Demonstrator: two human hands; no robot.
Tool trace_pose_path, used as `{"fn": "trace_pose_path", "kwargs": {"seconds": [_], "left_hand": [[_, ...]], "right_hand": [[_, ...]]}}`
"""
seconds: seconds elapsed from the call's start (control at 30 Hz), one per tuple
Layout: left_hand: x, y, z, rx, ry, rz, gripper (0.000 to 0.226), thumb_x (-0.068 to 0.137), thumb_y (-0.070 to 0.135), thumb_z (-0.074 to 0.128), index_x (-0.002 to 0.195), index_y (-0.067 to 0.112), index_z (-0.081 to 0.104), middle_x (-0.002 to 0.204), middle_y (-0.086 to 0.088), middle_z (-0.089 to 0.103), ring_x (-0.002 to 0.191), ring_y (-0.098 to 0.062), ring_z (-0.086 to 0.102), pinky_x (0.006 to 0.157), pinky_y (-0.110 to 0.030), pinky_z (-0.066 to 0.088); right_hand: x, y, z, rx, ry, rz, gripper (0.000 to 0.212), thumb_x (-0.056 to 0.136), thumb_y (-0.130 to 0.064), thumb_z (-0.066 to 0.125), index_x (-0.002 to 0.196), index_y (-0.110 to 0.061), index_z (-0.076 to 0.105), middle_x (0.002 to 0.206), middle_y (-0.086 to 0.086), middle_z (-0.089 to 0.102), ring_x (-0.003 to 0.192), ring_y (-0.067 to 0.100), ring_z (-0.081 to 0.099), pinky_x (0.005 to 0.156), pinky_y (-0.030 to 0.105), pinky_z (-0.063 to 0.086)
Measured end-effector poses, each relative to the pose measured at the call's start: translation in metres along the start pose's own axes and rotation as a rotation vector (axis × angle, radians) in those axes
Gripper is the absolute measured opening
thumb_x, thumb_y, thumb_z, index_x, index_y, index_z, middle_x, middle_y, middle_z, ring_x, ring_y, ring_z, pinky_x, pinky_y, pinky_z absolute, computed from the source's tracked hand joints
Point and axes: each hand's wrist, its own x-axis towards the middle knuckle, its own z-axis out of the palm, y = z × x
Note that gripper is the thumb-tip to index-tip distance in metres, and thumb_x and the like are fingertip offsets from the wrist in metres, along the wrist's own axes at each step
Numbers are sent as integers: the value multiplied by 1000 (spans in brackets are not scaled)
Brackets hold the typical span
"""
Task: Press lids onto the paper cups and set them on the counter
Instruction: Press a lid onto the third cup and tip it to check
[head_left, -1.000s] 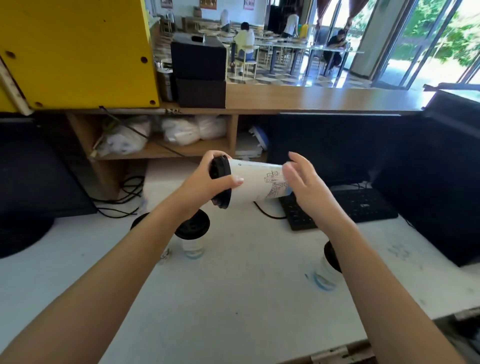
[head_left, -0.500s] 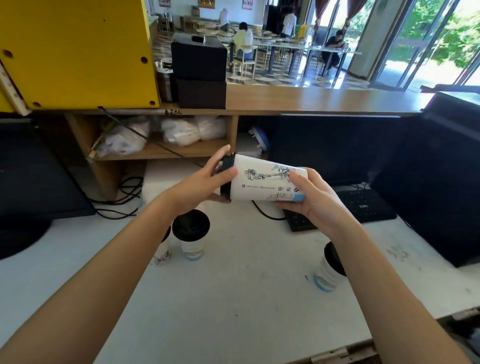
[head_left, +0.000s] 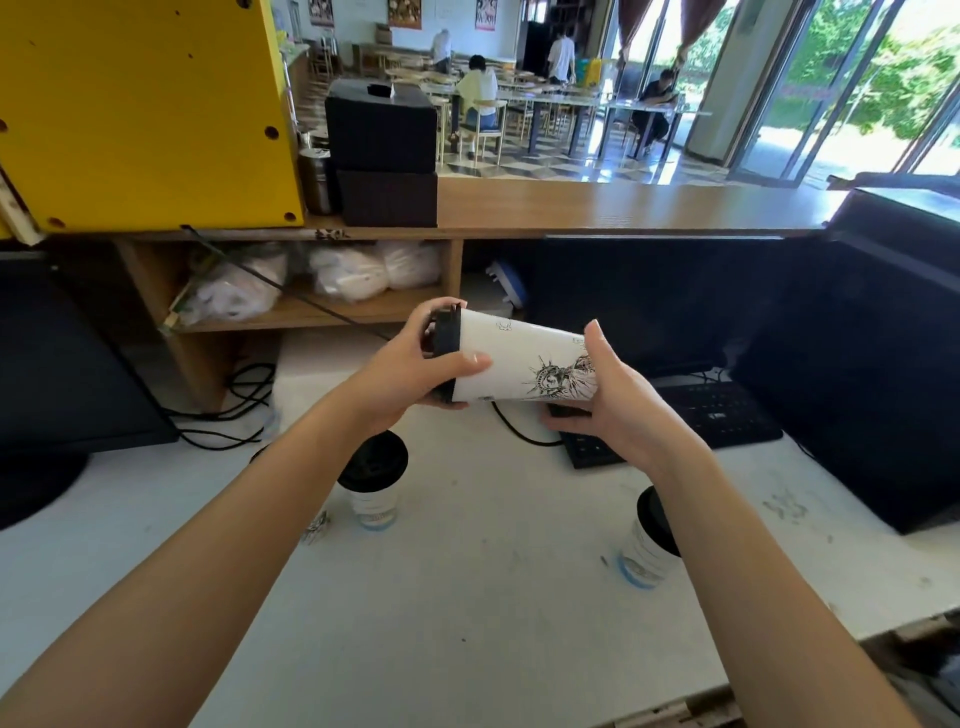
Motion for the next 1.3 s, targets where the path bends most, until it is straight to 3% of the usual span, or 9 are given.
{"fn": "trace_pose_path", "kwargs": {"seconds": [0.13,0.23,0.37,0.5,0.6,0.77,0.87,1.1,1.3], "left_hand": [[-7,2,2,221,13,224,73,75,13,76,128,44,37,128,4,41,113,-17,51,81,-36,58],[-10,1,-5,228,-92,258,84,73,6,76,134,43,31,133,10,38,118,-12,48,86,-32,55],[-4,1,-11,105,-116,28,64,88,23,59,139,42,27,142,7,38,122,-17,47,93,-41,50],[2,4,-13,30,-167,-183,32,90,24,57,121,27,50,119,-4,60,108,-24,60,82,-49,56],[5,3,-9,112,-99,-103,50,83,15,66,126,23,43,114,-4,58,102,-21,62,76,-40,59],[5,-8,8,249,11,97,62,77,16,74,127,23,38,111,4,52,100,-11,58,72,-30,58],[8,-14,16,245,40,157,67,74,18,76,126,25,36,113,10,48,103,-9,56,72,-27,58],[37,6,16,432,-55,77,75,72,36,78,130,23,32,114,9,50,100,-6,55,82,-23,50],[66,4,21,421,-96,25,89,66,37,81,139,22,32,128,2,51,111,-16,56,91,-38,54]], "right_hand": [[2,-4,4,8,-24,92,48,89,-58,46,117,-19,54,97,9,66,81,23,68,71,39,59],[2,-1,-2,112,-74,-14,35,91,-38,56,118,-16,56,99,6,62,89,21,67,77,39,58],[2,9,-7,99,-101,-124,48,82,-25,69,126,-14,51,116,7,62,104,21,65,83,38,56],[4,12,-8,101,-150,-178,65,78,-12,71,135,-20,43,120,7,61,106,20,64,91,39,54],[7,20,-6,324,-147,-183,75,77,-4,68,142,-22,34,129,13,56,114,24,60,99,42,49],[9,36,9,686,-32,-125,48,83,-28,60,127,-9,50,124,15,62,115,24,61,98,40,50],[12,26,12,737,31,-124,34,91,-25,55,121,-9,52,121,15,63,116,25,60,100,41,48],[34,-32,5,552,142,-221,14,90,-18,59,104,-12,59,106,8,66,103,20,63,95,38,50],[53,-67,2,85,103,-373,18,85,-18,66,103,-16,64,102,2,70,97,15,66,92,32,53]]}}
